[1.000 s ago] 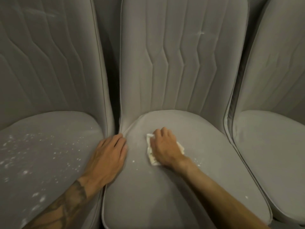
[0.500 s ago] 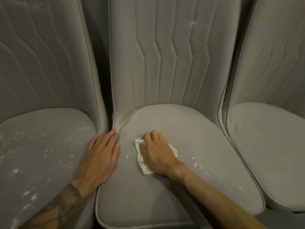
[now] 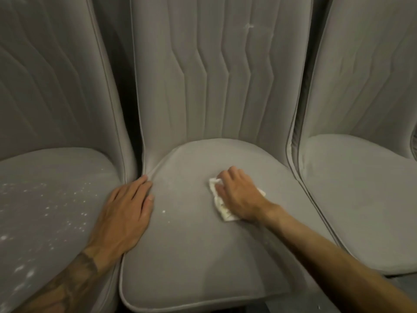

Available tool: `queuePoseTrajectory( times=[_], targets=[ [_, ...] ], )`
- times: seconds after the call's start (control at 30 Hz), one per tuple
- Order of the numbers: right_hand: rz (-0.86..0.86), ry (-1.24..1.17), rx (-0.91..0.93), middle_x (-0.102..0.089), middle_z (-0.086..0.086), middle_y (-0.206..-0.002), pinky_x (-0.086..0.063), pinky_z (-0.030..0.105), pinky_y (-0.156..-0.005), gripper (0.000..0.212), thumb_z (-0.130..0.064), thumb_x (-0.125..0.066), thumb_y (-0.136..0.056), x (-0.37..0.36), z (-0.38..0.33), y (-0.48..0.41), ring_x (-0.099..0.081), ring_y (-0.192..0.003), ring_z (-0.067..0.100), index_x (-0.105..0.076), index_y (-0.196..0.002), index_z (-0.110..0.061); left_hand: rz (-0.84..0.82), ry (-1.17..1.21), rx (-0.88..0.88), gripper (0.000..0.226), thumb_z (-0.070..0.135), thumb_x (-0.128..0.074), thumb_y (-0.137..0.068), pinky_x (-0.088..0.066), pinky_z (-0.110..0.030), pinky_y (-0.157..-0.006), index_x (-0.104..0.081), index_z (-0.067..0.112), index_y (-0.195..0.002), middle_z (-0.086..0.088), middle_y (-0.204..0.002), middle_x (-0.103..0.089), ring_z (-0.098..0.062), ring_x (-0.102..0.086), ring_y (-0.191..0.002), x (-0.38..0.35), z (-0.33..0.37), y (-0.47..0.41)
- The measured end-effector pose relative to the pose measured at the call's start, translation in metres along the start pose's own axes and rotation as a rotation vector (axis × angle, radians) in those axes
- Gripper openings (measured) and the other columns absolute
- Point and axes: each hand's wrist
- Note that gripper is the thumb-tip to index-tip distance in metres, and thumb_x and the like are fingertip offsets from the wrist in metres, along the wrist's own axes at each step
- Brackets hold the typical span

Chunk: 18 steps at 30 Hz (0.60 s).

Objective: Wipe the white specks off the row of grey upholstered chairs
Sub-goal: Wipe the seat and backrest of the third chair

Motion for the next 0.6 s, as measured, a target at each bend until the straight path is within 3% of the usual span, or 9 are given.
queuePoseTrajectory(
  times=[0.07,0.13,0.2,0.33,0.4,0.53,0.6],
  targets=[
    [-0.026,0.039,-0.213,-0.049,0.013,-0.123,-0.035,0.041,-0.092,0.034,-0.033,-0.027,-0.106,0.008,0.034,-0.005,-0.046,-0.107,0.031,-0.049,-0.12,-0.011,0.009,0.001,-0.006,0.057,0.04,-0.03,-0.104,-0.037,-0.043,-0.113,-0.061,0.009,-0.14,-0.009,-0.15,-0.058,-0.03,-0.059,-0.128,0.0,0.0,-0.001],
    [-0.037,0.195,-0.305,-0.047,0.011,-0.129,-0.032,0.041,-0.09,0.039,-0.029,-0.017,-0.106,0.005,0.036,-0.006,-0.044,-0.111,0.029,-0.046,-0.124,-0.011,0.013,-0.003,-0.008,0.055,0.04,-0.031,-0.104,-0.037,-0.043,-0.112,-0.062,0.01,-0.139,-0.009,-0.15,-0.058,-0.03,-0.059,-0.128,-0.001,-0.001,-0.001],
    [-0.041,0.273,-0.232,-0.048,0.012,-0.126,-0.033,0.044,-0.086,0.039,-0.025,-0.017,-0.104,-0.002,0.012,-0.005,-0.044,-0.108,0.03,-0.049,-0.121,-0.012,0.006,-0.002,-0.005,0.054,0.039,-0.032,-0.104,-0.037,-0.043,-0.113,-0.061,0.011,-0.14,-0.007,-0.15,-0.057,-0.028,-0.058,-0.129,-0.001,-0.001,-0.001],
    [0.012,0.092,0.111,-0.055,0.014,-0.105,-0.039,0.048,-0.077,0.028,-0.027,-0.034,-0.104,-0.006,-0.01,0.02,-0.048,-0.089,0.033,-0.056,-0.102,-0.01,0.006,0.011,-0.003,0.056,0.041,-0.031,-0.105,-0.039,-0.046,-0.114,-0.06,0.012,-0.142,-0.007,-0.151,-0.057,-0.029,-0.058,-0.131,-0.002,-0.002,-0.001],
    [-0.005,0.017,0.002,-0.054,0.015,-0.108,-0.038,0.047,-0.084,0.027,-0.029,-0.039,-0.105,0.011,0.023,0.021,-0.049,-0.094,0.034,-0.056,-0.108,-0.008,0.016,0.0,-0.005,0.056,0.042,-0.031,-0.105,-0.04,-0.047,-0.113,-0.06,0.012,-0.141,-0.007,-0.15,-0.057,-0.029,-0.059,-0.13,-0.002,-0.004,-0.001],
    [0.021,0.192,-0.362,-0.052,0.017,-0.122,-0.035,0.043,-0.092,0.033,-0.026,-0.029,-0.106,0.022,0.07,0.015,-0.047,-0.108,0.034,-0.051,-0.119,-0.006,0.019,-0.005,-0.001,0.054,0.04,-0.033,-0.104,-0.041,-0.047,-0.112,-0.06,0.012,-0.14,-0.008,-0.15,-0.058,-0.03,-0.059,-0.129,-0.003,-0.003,-0.003],
    [-0.007,0.268,-0.254,-0.052,0.017,-0.119,-0.038,0.046,-0.084,0.033,-0.021,-0.026,-0.104,0.014,0.041,0.016,-0.048,-0.103,0.034,-0.053,-0.116,-0.007,0.034,-0.003,-0.001,0.053,0.04,-0.033,-0.103,-0.041,-0.047,-0.11,-0.061,0.011,-0.139,-0.008,-0.148,-0.059,-0.031,-0.06,-0.128,-0.003,-0.002,-0.003]
  ],
)
Point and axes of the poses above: each hand's wrist, its own y-axis away from the middle knuckle, its own x-axis out of the back of the hand, z = x × y
